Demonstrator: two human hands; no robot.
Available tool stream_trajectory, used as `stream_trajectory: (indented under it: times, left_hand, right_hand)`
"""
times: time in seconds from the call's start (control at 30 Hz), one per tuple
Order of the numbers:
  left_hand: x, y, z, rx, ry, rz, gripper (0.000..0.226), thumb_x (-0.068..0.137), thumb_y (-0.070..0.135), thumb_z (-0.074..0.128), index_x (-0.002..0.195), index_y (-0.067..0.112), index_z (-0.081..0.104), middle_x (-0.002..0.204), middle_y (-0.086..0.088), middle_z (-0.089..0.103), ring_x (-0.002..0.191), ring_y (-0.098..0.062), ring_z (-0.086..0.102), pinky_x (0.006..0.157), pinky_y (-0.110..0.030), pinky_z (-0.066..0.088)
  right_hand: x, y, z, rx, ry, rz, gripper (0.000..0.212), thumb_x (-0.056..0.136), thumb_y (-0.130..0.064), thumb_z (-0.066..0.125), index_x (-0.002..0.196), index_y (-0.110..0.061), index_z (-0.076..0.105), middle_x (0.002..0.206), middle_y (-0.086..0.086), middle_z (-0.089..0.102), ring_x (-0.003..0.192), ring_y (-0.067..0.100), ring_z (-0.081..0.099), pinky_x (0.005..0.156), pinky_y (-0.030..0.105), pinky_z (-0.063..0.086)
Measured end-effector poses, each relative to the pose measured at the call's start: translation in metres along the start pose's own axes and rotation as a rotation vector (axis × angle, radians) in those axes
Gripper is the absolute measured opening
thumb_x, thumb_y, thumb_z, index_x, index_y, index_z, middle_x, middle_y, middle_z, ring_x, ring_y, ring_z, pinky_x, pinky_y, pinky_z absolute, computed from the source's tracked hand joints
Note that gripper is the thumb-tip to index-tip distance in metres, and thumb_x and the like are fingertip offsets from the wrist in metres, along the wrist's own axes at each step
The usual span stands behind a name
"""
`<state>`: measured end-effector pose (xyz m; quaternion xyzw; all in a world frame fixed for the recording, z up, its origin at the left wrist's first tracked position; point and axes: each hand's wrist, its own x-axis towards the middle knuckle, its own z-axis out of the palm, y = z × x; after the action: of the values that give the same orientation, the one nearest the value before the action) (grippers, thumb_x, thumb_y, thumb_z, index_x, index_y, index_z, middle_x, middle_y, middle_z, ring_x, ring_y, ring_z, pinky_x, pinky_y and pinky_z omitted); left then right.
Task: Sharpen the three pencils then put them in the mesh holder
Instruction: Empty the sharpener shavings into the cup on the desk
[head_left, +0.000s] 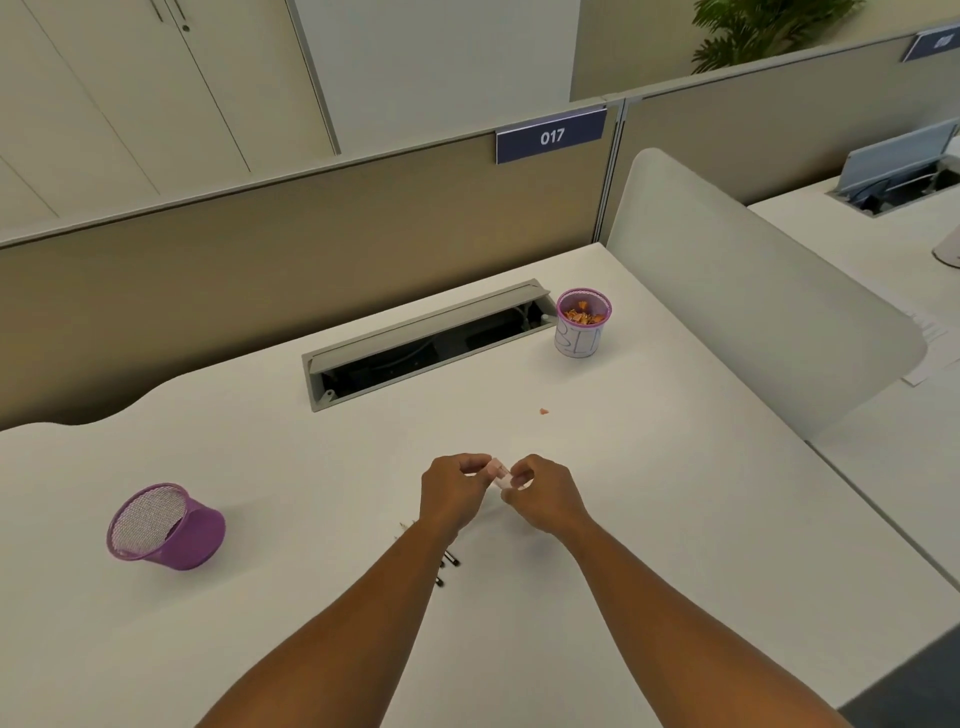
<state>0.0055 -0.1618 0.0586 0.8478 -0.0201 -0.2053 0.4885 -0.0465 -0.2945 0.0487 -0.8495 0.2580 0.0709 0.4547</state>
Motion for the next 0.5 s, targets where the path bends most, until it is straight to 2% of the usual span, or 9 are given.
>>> stream_trajectory:
  times: [0.1, 0.17, 0.23, 0.33, 0.5]
  left_hand:
    - [0.004, -0.008, 0.009, 0.031, -0.023, -0.005, 0.013, 0.093, 0.027, 0.065, 0.091, 0.027, 0.078, 0.095, 0.015, 0.073, 0.092, -0.002, 0.063, 0.074, -0.012, 0.041]
    - [0.008, -0.013, 0.014, 0.057, -0.041, -0.015, 0.015, 0.094, 0.021, 0.063, 0.098, 0.023, 0.078, 0.102, 0.01, 0.074, 0.097, -0.009, 0.064, 0.081, -0.019, 0.043]
    - [0.012, -0.018, 0.018, 0.085, -0.058, -0.025, 0.019, 0.094, 0.015, 0.061, 0.104, 0.021, 0.077, 0.106, 0.007, 0.074, 0.1, -0.012, 0.064, 0.08, -0.018, 0.043]
    - [0.017, -0.023, 0.025, 0.102, -0.074, -0.044, 0.02, 0.092, 0.013, 0.062, 0.103, 0.021, 0.077, 0.104, 0.007, 0.074, 0.101, -0.012, 0.066, 0.078, -0.015, 0.044]
    - [0.027, -0.022, 0.03, 0.098, -0.041, -0.077, 0.021, 0.093, 0.016, 0.059, 0.104, 0.021, 0.076, 0.107, 0.008, 0.073, 0.105, -0.013, 0.064, 0.091, -0.025, 0.047]
  right_hand:
    - [0.004, 0.01, 0.006, -0.049, 0.001, -0.017, 0.022, 0.077, -0.023, 0.073, 0.097, -0.015, 0.067, 0.095, -0.002, 0.067, 0.087, 0.015, 0.063, 0.075, 0.026, 0.05]
    - [0.008, 0.015, 0.009, -0.071, 0.008, -0.021, 0.02, 0.078, -0.033, 0.071, 0.091, -0.017, 0.068, 0.091, -0.003, 0.066, 0.082, 0.014, 0.062, 0.067, 0.023, 0.047]
    - [0.013, 0.021, 0.011, -0.095, 0.007, -0.009, 0.022, 0.076, -0.038, 0.071, 0.087, -0.019, 0.068, 0.09, -0.001, 0.064, 0.078, 0.013, 0.061, 0.063, 0.024, 0.047]
    - [0.018, 0.026, 0.011, -0.147, -0.01, 0.006, 0.02, 0.074, -0.026, 0.071, 0.092, -0.017, 0.067, 0.096, 0.001, 0.062, 0.083, 0.015, 0.061, 0.068, 0.027, 0.051]
    - [0.027, 0.031, 0.009, -0.205, -0.059, 0.019, 0.024, 0.071, -0.029, 0.073, 0.091, -0.022, 0.062, 0.097, -0.002, 0.059, 0.085, 0.015, 0.059, 0.072, 0.031, 0.052]
